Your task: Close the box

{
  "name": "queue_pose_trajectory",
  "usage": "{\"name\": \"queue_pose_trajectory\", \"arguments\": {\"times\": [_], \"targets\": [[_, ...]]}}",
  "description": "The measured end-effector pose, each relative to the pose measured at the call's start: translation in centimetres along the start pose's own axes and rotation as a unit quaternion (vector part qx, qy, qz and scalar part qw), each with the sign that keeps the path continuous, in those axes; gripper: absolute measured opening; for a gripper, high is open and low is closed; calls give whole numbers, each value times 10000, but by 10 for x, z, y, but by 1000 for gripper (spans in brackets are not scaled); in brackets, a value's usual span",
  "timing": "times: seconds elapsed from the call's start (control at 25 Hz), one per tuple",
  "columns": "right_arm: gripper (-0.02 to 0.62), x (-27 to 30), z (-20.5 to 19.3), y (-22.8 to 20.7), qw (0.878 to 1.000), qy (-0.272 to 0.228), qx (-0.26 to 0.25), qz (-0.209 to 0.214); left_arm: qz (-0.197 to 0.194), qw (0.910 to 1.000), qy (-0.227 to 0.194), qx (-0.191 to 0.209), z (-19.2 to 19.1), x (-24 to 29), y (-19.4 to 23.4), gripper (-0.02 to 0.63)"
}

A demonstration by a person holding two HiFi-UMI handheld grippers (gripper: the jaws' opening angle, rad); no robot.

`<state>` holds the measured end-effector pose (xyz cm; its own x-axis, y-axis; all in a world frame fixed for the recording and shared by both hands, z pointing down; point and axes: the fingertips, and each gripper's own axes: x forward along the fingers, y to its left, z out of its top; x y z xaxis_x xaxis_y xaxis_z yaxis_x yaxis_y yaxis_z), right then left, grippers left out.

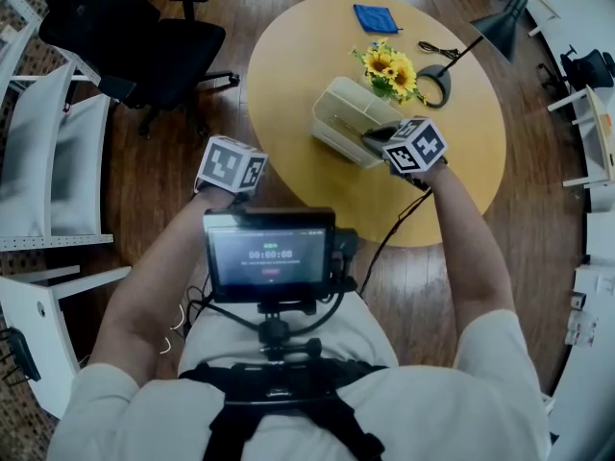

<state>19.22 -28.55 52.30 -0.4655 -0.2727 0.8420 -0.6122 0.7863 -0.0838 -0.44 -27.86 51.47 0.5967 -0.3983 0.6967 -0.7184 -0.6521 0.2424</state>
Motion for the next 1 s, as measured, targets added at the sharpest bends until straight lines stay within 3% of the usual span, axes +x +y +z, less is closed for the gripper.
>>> {"name": "queue_pose_trajectory", "arguments": {"times": [0.48,0.88,1.0], "targets": [[11,3,-5,1,9979,287,-365,-455,-60,10000,6,-8,-3,2,-4,37],[14,2,-9,2,9981,168,-295,-510,-93,9999,24,39,-2,2,-7,37],[73,-2,-8,1,9981,49,-237,-574,-123,9999,27,78,-1,3,-8,37]]}}
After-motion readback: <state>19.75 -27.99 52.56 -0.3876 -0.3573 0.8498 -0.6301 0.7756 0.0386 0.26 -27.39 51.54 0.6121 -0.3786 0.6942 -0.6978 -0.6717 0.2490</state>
